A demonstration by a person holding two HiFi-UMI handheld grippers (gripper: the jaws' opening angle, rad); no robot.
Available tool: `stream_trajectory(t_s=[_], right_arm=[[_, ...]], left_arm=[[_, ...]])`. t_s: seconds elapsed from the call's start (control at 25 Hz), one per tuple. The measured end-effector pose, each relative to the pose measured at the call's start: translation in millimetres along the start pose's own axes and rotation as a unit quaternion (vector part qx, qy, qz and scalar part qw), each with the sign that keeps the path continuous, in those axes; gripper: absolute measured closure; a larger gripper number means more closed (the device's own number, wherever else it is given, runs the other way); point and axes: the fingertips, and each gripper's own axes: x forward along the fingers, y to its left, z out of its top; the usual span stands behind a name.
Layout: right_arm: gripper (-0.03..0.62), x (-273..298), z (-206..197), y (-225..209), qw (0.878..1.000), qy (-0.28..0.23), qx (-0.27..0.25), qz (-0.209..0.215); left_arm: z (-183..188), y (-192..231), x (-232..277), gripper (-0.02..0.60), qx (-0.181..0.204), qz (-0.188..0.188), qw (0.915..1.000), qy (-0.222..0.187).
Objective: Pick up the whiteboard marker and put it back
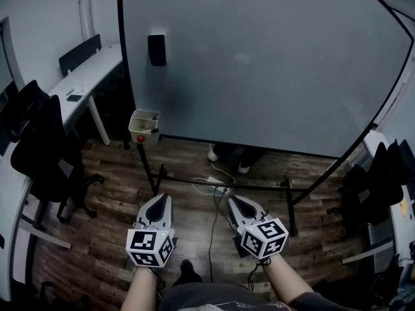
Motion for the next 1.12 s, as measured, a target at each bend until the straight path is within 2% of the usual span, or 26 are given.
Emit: stream_trajectory(t_s=[0.2, 0.32, 0.56, 0.96, 1.12], right_arm=[[0.569, 49, 17, 5, 1.0, -0.004, -0.008, 0.005], [0.569, 80, 25, 11, 1.0, -0.008, -0.008, 0.009], [0.568, 119, 37, 15, 0.999, -0.027, 0.007, 0.019], [0.568, 185, 44, 29, 0.996, -0.019, -0.017, 0.091], [0.568, 221, 54, 33, 0.991, -0.008, -0.031, 0.128]], left_arm=[[13, 36, 23, 0.568, 0.016, -0.006, 0.9998, -0.002], [18, 60, 37, 0.568, 0.011, -0.006, 0.9999, -0.004], [20, 85, 57, 0.568, 0.02, -0.006, 0.9998, 0.002], [15, 115, 86, 0.568, 0.04, 0.035, 0.9981, 0.03], [19, 133, 99, 0.568, 0.03, 0.056, 0.9973, 0.035]])
